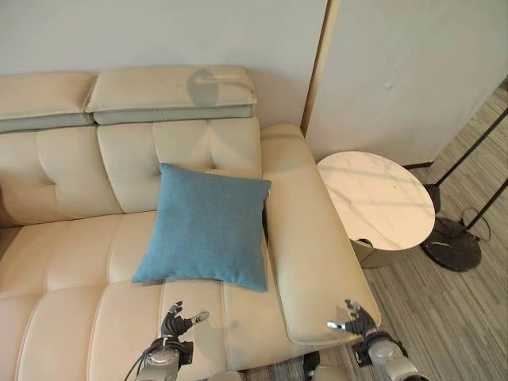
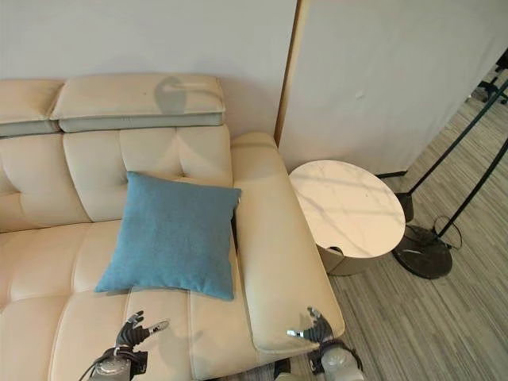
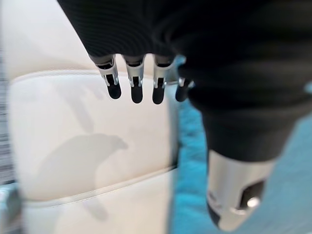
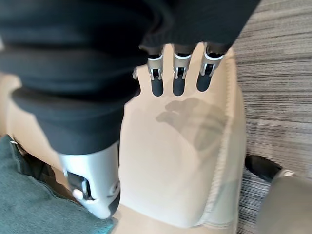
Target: Pick up all the scattered cushions and arrange them neatly on the sofa.
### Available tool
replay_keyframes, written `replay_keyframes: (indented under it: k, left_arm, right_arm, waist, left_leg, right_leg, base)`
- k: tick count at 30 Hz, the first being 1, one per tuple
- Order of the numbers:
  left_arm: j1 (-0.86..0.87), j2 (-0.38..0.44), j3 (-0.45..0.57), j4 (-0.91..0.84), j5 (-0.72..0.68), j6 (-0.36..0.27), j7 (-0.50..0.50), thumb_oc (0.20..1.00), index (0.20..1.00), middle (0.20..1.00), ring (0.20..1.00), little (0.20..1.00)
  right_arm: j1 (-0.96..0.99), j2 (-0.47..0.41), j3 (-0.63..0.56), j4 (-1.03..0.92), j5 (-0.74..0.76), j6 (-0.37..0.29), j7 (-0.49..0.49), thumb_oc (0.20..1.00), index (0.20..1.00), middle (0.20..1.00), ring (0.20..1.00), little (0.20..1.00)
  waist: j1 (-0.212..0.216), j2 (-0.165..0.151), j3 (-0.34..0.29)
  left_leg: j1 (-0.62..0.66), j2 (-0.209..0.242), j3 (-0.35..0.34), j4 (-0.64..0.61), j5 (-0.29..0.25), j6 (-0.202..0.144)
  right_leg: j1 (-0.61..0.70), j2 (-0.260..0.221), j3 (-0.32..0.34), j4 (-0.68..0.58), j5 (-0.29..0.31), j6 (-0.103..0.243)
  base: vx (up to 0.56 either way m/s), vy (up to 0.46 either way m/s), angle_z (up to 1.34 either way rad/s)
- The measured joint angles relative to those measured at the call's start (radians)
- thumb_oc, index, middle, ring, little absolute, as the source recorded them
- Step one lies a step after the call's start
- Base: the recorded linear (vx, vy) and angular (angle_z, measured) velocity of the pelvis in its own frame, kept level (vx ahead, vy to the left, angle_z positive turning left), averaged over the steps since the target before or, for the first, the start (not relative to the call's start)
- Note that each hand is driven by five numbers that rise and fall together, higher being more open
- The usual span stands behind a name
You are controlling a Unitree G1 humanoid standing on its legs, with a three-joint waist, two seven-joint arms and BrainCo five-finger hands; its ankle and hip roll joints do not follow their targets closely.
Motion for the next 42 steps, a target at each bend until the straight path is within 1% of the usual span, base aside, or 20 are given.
replay_keyframes:
  k: [2, 7, 8, 9, 10, 11, 12, 13, 15, 16, 17, 18, 19, 21, 23, 24, 26, 32, 39, 42]
  left_arm:
    - [-0.004, -0.017, 0.0, 0.071, 0.012, 0.019, -0.017, 1.0, 1.0, 1.0, 1.0, 1.0]
    - [0.004, -0.036, 0.008, 0.161, 0.038, 0.039, -0.026, 1.0, 1.0, 1.0, 1.0, 1.0]
    - [0.005, -0.038, 0.006, 0.166, 0.038, 0.04, -0.027, 1.0, 1.0, 1.0, 1.0, 1.0]
    - [0.005, -0.045, 0.003, 0.173, 0.038, 0.045, -0.03, 1.0, 1.0, 1.0, 1.0, 1.0]
    - [-0.011, -0.041, 0.008, 0.173, 0.038, 0.047, -0.032, 1.0, 1.0, 1.0, 1.0, 1.0]
    - [-0.009, -0.041, -0.001, 0.176, 0.037, 0.046, -0.031, 1.0, 1.0, 1.0, 1.0, 1.0]
    - [-0.019, -0.038, -0.006, 0.172, 0.038, 0.047, -0.034, 1.0, 1.0, 1.0, 1.0, 1.0]
    - [-0.028, -0.045, -0.003, 0.176, 0.038, 0.051, -0.035, 1.0, 1.0, 1.0, 1.0, 1.0]
    - [-0.031, -0.048, 0.004, 0.178, 0.038, 0.057, -0.036, 1.0, 1.0, 1.0, 1.0, 1.0]
    - [-0.038, -0.047, 0.011, 0.18, 0.038, 0.06, -0.036, 1.0, 1.0, 1.0, 1.0, 1.0]
    - [-0.039, -0.047, 0.017, 0.18, 0.038, 0.059, -0.036, 1.0, 1.0, 1.0, 1.0, 1.0]
    - [-0.04, -0.047, 0.017, 0.18, 0.038, 0.06, -0.036, 1.0, 1.0, 1.0, 1.0, 1.0]
    - [-0.043, -0.05, 0.017, 0.179, 0.039, 0.059, -0.037, 1.0, 1.0, 1.0, 1.0, 1.0]
    - [-0.055, -0.055, 0.017, 0.18, 0.039, 0.06, -0.037, 1.0, 1.0, 1.0, 1.0, 1.0]
    - [-0.063, -0.064, 0.012, 0.174, 0.04, 0.059, -0.039, 1.0, 1.0, 1.0, 1.0, 1.0]
    - [-0.073, -0.067, 0.004, 0.174, 0.053, 0.06, -0.039, 1.0, 1.0, 1.0, 1.0, 1.0]
    - [-0.051, -0.07, -0.003, 0.175, 0.079, 0.063, -0.041, 1.0, 1.0, 1.0, 1.0, 1.0]
    - [0.011, -0.07, 0.001, 0.176, 0.086, 0.076, -0.049, 1.0, 1.0, 1.0, 1.0, 1.0]
    - [0.019, -0.066, 0.005, 0.176, 0.086, 0.076, -0.057, 1.0, 1.0, 1.0, 1.0, 1.0]
    - [-0.013, -0.056, 0.006, 0.176, 0.087, 0.076, -0.057, 1.0, 1.0, 1.0, 1.0, 1.0]
  right_arm:
    - [-0.029, 0.004, -0.01, 0.062, 0.002, -0.006, 0.006, 1.0, 1.0, 1.0, 1.0, 1.0]
    - [-0.002, 0.012, -0.038, 0.133, 0.045, 0.002, 0.021, 1.0, 1.0, 1.0, 1.0, 1.0]
    - [0.005, 0.011, -0.04, 0.133, 0.052, 0.002, 0.022, 1.0, 1.0, 1.0, 1.0, 1.0]
    - [0.02, -0.001, -0.043, 0.135, 0.078, 0.001, 0.022, 1.0, 1.0, 1.0, 1.0, 1.0]
    - [0.024, -0.004, -0.048, 0.135, 0.087, 0.003, 0.021, 1.0, 1.0, 1.0, 1.0, 1.0]
    - [0.026, -0.011, -0.056, 0.134, 0.096, 0.003, 0.022, 1.0, 1.0, 1.0, 1.0, 1.0]
    - [0.027, -0.014, -0.07, 0.134, 0.099, 0.003, 0.02, 1.0, 1.0, 1.0, 1.0, 1.0]
    - [0.029, -0.025, -0.077, 0.135, 0.101, 0.004, 0.012, 1.0, 1.0, 1.0, 1.0, 1.0]
    - [0.033, -0.038, -0.067, 0.136, 0.1, 0.003, 0.011, 1.0, 1.0, 1.0, 1.0, 1.0]
    - [0.033, -0.038, -0.071, 0.135, 0.101, 0.003, 0.01, 1.0, 1.0, 1.0, 1.0, 1.0]
    - [0.047, -0.037, -0.071, 0.136, 0.1, 0.002, 0.012, 1.0, 1.0, 1.0, 1.0, 1.0]
    - [0.05, -0.036, -0.071, 0.138, 0.1, 0.006, 0.011, 1.0, 1.0, 1.0, 1.0, 1.0]
    - [0.051, -0.036, -0.072, 0.138, 0.101, 0.008, 0.012, 1.0, 1.0, 1.0, 1.0, 1.0]
    - [0.052, -0.032, -0.072, 0.136, 0.102, 0.015, 0.014, 1.0, 1.0, 1.0, 1.0, 1.0]
    - [0.046, -0.033, -0.074, 0.134, 0.108, 0.016, 0.017, 1.0, 1.0, 1.0, 1.0, 1.0]
    - [0.04, -0.021, -0.077, 0.133, 0.11, 0.017, 0.022, 1.0, 1.0, 1.0, 1.0, 1.0]
    - [0.041, -0.003, -0.079, 0.133, 0.11, 0.016, 0.022, 1.0, 1.0, 1.0, 1.0, 1.0]
    - [0.06, 0.005, -0.079, 0.134, 0.109, 0.017, 0.022, 1.0, 1.0, 1.0, 1.0, 1.0]
    - [0.057, 0.006, -0.088, 0.137, 0.106, 0.02, 0.022, 1.0, 1.0, 1.0, 1.0, 1.0]
    - [0.047, 0.013, -0.112, 0.139, 0.096, 0.023, 0.021, 1.0, 1.0, 1.0, 1.0, 1.0]
  waist:
    - [0.0, 0.011, 0.002]
    - [0.02, 0.042, 0.001]
    - [0.017, 0.043, 0.001]
    - [0.011, 0.057, 0.004]
    - [-0.001, 0.046, 0.006]
    - [-0.004, 0.05, 0.014]
    - [-0.012, 0.054, 0.024]
    - [-0.009, 0.043, 0.042]
    - [-0.01, 0.031, 0.06]
    - [-0.009, 0.01, 0.065]
    - [-0.01, -0.018, 0.059]
    - [-0.012, -0.014, 0.057]
    - [-0.013, -0.003, 0.049]
    - [-0.025, 0.019, 0.036]
    - [-0.035, 0.057, 0.019]
    - [-0.036, 0.05, 0.013]
    - [-0.039, 0.035, -0.008]
    - [-0.037, 0.033, -0.026]
    - [-0.035, 0.037, -0.027]
    - [-0.037, 0.016, -0.002]
  left_leg:
    - [0.015, 0.016, -0.006, -0.002, 0.013, -0.019]
    - [0.009, 0.103, 0.001, 0.022, 0.01, -0.09]
    - [-0.002, 0.117, 0.0, 0.028, 0.011, -0.094]
    - [-0.043, 0.142, -0.02, 0.056, 0.02, -0.133]
    - [-0.072, 0.151, -0.046, 0.077, 0.024, -0.162]
    - [-0.083, 0.162, -0.063, 0.082, 0.056, -0.168]
    - [-0.099, 0.17, -0.07, 0.088, 0.049, -0.201]
    - [-0.093, 0.166, -0.077, 0.092, -0.019, -0.186]
    - [-0.115, 0.136, -0.06, 0.206, -0.054, -0.163]
    - [-0.127, 0.092, -0.04, 0.319, -0.088, -0.127]
    - [-0.128, 0.037, 0.006, 0.452, -0.152, -0.111]
    - [-0.111, 0.021, 0.015, 0.47, -0.171, -0.106]
    - [-0.018, 0.003, 0.033, 0.409, -0.204, -0.089]
    - [0.077, 0.011, 0.063, 0.313, -0.218, -0.073]
    - [0.14, 0.022, 0.059, 0.168, -0.212, -0.075]
    - [0.17, 0.018, 0.069, 0.069, -0.189, -0.041]
    - [0.19, -0.003, 0.054, -0.012, -0.147, -0.016]
    - [0.205, -0.017, 0.046, -0.011, -0.132, -0.031]
    - [0.222, -0.037, 0.079, -0.01, -0.132, -0.032]
    - [0.208, -0.046, 0.093, -0.012, -0.139, -0.022]
  right_leg:
    - [0.043, 0.019, 0.013, -0.045, -0.025, -0.012]
    - [0.045, 0.109, 0.003, -0.075, -0.024, -0.105]
    - [0.035, 0.122, 0.001, -0.065, -0.03, -0.111]
    - [0.023, 0.155, -0.012, -0.038, -0.035, -0.117]
    - [-0.023, 0.161, -0.009, 0.007, -0.055, -0.155]
    - [-0.038, 0.183, -0.026, 0.034, -0.057, -0.167]
    - [-0.052, 0.183, -0.027, 0.047, -0.069, -0.185]
    - [-0.065, 0.182, -0.029, 0.062, -0.073, -0.208]
    - [-0.062, 0.148, -0.042, 0.061, -0.05, -0.246]
    - [-0.055, 0.115, -0.041, 0.053, -0.037, -0.252]
    - [-0.023, 0.082, -0.035, -0.016, -0.007, -0.246]
    - [-0.001, 0.077, -0.037, -0.061, 0.007, -0.23]
    - [0.039, 0.081, -0.036, -0.145, 0.05, -0.218]
    - [0.05, 0.091, -0.058, -0.189, 0.08, -0.205]
    - [0.039, 0.115, -0.06, -0.19, 0.088, -0.191]
    - [0.035, 0.112, -0.06, -0.196, 0.101, -0.167]
    - [0.045, 0.096, -0.08, -0.233, 0.135, -0.151]
    - [0.09, 0.085, -0.083, -0.293, 0.175, -0.125]
    - [0.094, 0.074, -0.051, -0.297, 0.212, -0.124]
    - [0.069, 0.059, -0.047, -0.284, 0.199, -0.087]
  base:
    - [-0.29, -0.267, 0.03]
    - [-0.41, -0.334, -0.17]
    - [-0.35, -0.215, 0.13]
    - [-0.46, -0.224, 0.33]
    - [-0.39, -0.167, 0.4]
    - [-0.39, -0.166, 0.46]
    - [-0.3, -0.127, 0.26]
    - [-0.26, -0.109, 0.12]
    - [-0.25, -0.096, -0.05]
    - [-0.12, -0.027, 0.06]
    - [-0.06, 0.004, 0.14]
    - [-0.07, 0.007, 0.08]
    - [-0.05, 0.028, 0.01]
    - [-0.02, 0.063, 0.24]
    - [-0.04, 0.083, 0.41]
    - [-0.05, 0.114, 0.26]
    - [-0.04, 0.13, 0.34]
    - [-0.01, 0.109, 0.09]
    - [-0.1, 0.186, -0.15]
    - [-0.15, 0.089, -0.13]
